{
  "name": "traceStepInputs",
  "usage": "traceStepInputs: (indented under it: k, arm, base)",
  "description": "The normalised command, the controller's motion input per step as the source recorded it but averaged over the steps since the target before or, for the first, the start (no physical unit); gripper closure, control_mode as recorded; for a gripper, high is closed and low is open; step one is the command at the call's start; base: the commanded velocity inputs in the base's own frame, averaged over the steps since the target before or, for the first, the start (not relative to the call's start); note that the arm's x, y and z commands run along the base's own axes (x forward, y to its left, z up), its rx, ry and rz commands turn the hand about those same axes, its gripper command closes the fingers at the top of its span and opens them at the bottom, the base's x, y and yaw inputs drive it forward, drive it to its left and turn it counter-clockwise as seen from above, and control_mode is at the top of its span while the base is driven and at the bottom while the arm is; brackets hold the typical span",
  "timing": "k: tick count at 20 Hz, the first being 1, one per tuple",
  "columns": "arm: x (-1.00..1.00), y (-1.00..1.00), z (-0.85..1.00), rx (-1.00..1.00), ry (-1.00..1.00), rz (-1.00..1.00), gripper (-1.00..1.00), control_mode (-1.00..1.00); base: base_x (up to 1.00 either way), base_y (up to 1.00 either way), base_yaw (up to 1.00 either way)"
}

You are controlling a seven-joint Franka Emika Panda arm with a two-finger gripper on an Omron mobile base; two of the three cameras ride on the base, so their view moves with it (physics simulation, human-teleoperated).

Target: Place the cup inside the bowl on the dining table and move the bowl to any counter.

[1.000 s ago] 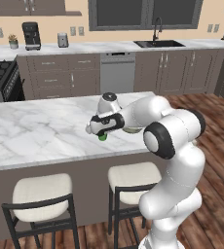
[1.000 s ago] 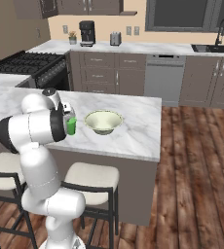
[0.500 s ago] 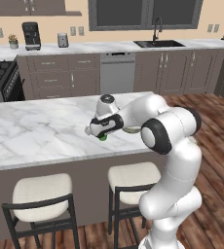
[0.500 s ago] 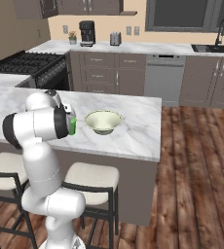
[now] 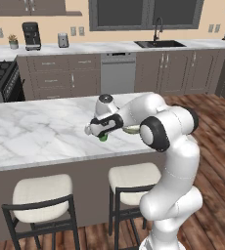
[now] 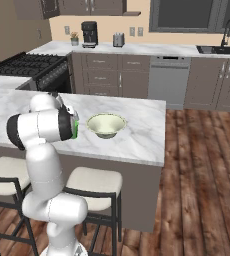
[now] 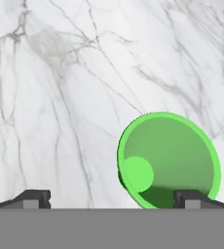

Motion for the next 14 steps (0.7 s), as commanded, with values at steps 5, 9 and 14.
traceStepInputs:
  k: [5,9,14]
  arm:
    - [0.04,0.00,-0.07,-0.01,0.02,0.00,-1.00,-1.00]
    - [0.05,0.01,-0.15,0.00,0.00,0.00,-1.00,-1.00]
    - [0.08,0.00,-0.15,0.00,0.00,0.00,-1.00,-1.00]
  base:
    - [0.00,0.00,0.00]
    - [0.00,0.00,0.00]
    - [0.00,0.00,0.00]
